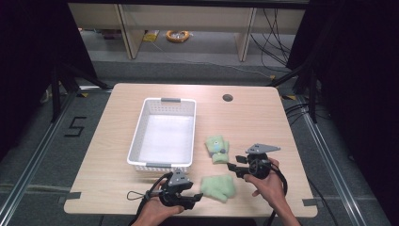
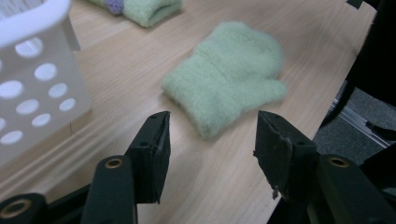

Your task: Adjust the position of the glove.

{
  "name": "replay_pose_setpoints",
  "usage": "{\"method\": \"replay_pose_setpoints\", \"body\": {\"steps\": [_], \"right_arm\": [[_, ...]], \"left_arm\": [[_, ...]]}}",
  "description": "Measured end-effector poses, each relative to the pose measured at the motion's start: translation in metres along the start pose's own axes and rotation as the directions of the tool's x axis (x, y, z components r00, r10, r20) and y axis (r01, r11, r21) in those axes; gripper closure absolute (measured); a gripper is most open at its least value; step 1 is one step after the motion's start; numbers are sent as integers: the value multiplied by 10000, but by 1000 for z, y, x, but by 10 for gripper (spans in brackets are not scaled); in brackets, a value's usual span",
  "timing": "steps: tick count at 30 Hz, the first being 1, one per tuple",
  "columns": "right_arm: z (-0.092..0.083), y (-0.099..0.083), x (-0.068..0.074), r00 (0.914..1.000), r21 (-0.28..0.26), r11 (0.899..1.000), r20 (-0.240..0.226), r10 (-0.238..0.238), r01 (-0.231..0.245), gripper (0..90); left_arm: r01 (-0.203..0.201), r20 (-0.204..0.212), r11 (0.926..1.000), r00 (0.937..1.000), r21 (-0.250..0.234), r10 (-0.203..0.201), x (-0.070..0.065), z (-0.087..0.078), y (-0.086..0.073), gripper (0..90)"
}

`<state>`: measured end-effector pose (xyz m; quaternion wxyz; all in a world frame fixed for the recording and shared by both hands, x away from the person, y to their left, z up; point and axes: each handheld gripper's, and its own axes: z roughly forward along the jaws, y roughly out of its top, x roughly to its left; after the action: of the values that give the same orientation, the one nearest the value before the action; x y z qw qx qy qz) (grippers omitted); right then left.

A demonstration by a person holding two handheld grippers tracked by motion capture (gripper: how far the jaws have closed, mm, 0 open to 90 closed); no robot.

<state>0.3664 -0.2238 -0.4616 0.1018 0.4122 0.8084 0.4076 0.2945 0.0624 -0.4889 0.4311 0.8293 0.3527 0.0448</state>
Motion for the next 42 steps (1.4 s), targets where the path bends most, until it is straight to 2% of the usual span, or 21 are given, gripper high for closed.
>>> {"method": "replay_pose_setpoints", "body": {"steps": [2,4,5,7,9,12,14,15,17,18,21,22,25,29,32,35,37,39,40,41,42], "right_arm": [[7,8,-1,9997,114,9999,216,-73,71,497],[15,14,-4,9993,166,9994,207,-296,292,498],[20,17,-4,9995,127,9996,203,-244,242,503],[31,24,-8,9966,349,9965,302,-768,758,521],[40,29,-9,9969,390,9968,328,-712,699,520],[51,37,-9,9938,675,9918,171,-1100,1086,542],[56,39,-9,9913,683,9895,239,-1296,1277,545],[62,45,-9,9872,1021,9826,212,-1584,1555,550],[66,46,-9,9893,1091,9839,192,-1448,1419,548],[76,47,-11,9914,1151,9861,397,-1247,1194,532],[84,48,-12,9930,1324,9855,375,-1117,1059,533],[85,49,-13,9917,1482,9822,382,-1227,1158,533],[88,49,-13,9910,1434,9831,535,-1224,1137,533],[95,45,-13,9857,1835,9727,642,-1558,1418,527],[97,43,-16,9881,1903,9732,581,-1425,1292,570],[98,40,-16,9863,1759,9749,682,-1505,1366,618],[99,39,-18,9835,1684,9747,795,-1623,1473,726],[98,39,-19,9843,1819,9719,661,-1636,1493,761],[97,39,-20,9833,1780,9718,678,-1691,1549,788],[99,38,-22,9826,1428,9770,735,-1703,1586,818],[97,39,-23,9823,1556,9733,551,-1792,1688,825]], "left_arm": [[-92,26,9999,10000,69,92,3,-2,-2,438],[310,2,9995,9995,1,-310,4,-3,-5,428],[30,27,9999,10000,142,-31,7,-6,-5,417],[377,0,9989,9993,-262,-377,7,-7,-7,403],[297,-9,9993,9996,-228,-297,7,-8,-8,398],[107,12,9999,9999,4,-107,10,-10,-11,390],[233,-36,9997,9997,-117,-233,9,-8,-12,380],[334,-16,9994,9994,-117,-335,8,-7,-13,372],[405,-30,9992,9992,-38,-405,7,-7,-13,361],[182,34,9997,9998,191,-183,8,-7,-13,341],[280,9,9996,9996,77,-280,6,-5,-13,325],[348,7,9994,9994,31,-348,5,-5,-14,318],[488,4,9988,9988,92,-489,5,-4,-14,303],[70,45,9996,10000,268,-71,7,-5,-13,302],[270,63,9996,9996,-23,-270,4,-4,-14,302],[101,57,9998,9999,192,-102,6,-6,-13,302],[102,59,9997,9999,214,-103,6,-5,-14,303],[135,36,9997,9999,213,-136,6,-5,-14,303],[93,50,9997,9999,207,-94,6,-5,-14,303],[69,44,9997,10000,215,-70,6,-6,-14,304],[48,34,9998,10000,195,-48,6,-6,-13,304]]}}
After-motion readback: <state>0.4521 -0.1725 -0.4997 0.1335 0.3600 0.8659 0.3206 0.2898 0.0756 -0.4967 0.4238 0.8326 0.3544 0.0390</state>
